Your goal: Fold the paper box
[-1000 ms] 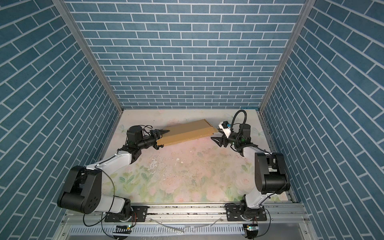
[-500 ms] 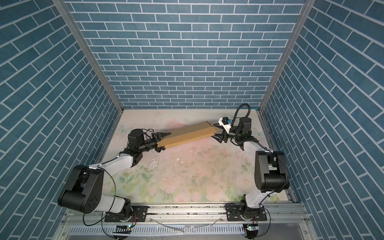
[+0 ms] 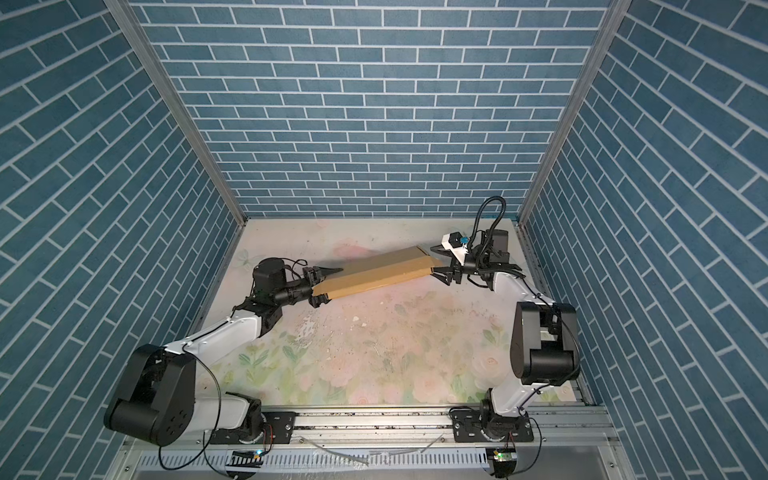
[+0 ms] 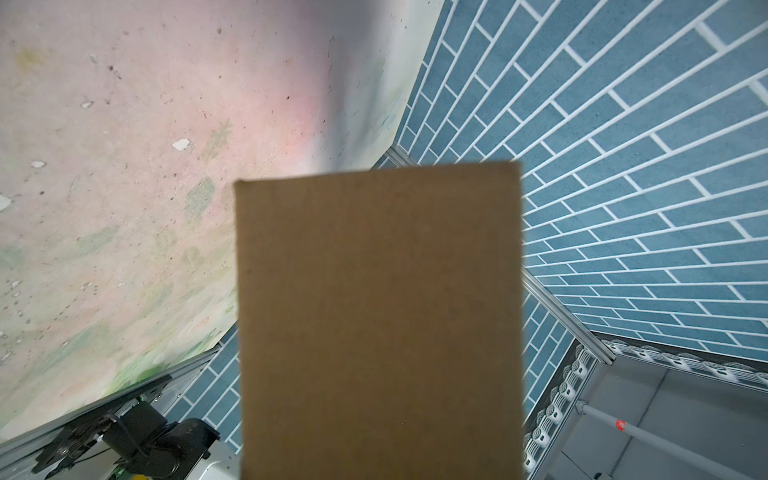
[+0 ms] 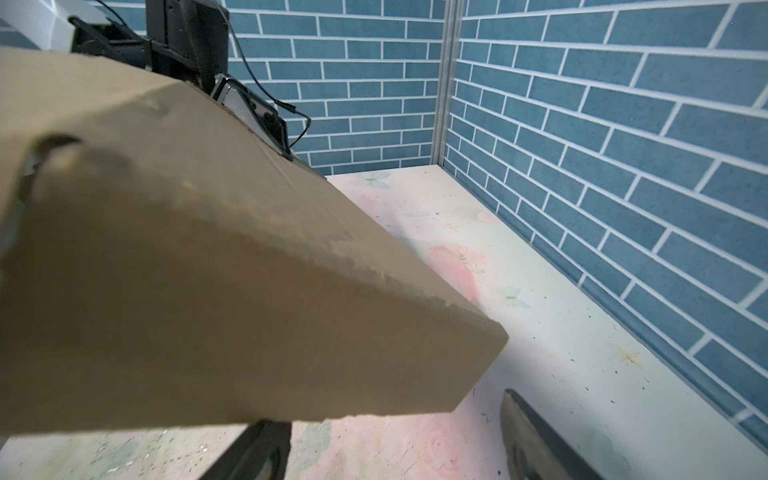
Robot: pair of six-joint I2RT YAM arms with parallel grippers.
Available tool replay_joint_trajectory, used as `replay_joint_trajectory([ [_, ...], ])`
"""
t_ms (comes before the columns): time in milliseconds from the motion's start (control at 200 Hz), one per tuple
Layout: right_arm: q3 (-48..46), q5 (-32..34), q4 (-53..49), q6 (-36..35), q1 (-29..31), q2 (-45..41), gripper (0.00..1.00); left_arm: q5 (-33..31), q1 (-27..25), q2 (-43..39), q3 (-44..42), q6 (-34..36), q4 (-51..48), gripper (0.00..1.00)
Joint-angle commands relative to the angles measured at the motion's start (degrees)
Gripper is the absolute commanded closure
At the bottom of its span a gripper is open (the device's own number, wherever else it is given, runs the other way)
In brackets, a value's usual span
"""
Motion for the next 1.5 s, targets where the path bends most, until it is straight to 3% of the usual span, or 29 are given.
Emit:
replay_joint_trajectory([
  [0, 3.0, -2.1, -10.0, -11.0, -0.1, -0.3, 0.23, 6.0, -0.9, -0.2, 1.6, 1.2, -3.7, 0.62],
  [535, -1.5, -1.4, -9.3, -13.6, 0.0, -5.9, 0.23, 17.9, -1.5, 5.9, 10.1, 8.7, -17.2, 0.63],
  [1040, -5.5, -2.6, -1.3, -10.6, 0.0, -10.3, 0.23, 18.9, -3.2, 8.6, 8.5, 1.0, -5.4, 0.65],
  [1495, -5.5, -8.8, -0.1, -10.5, 0.4, -10.7, 0.24, 19.0, -3.6, 10.6, 10.1, 1.2, -4.7, 0.66],
])
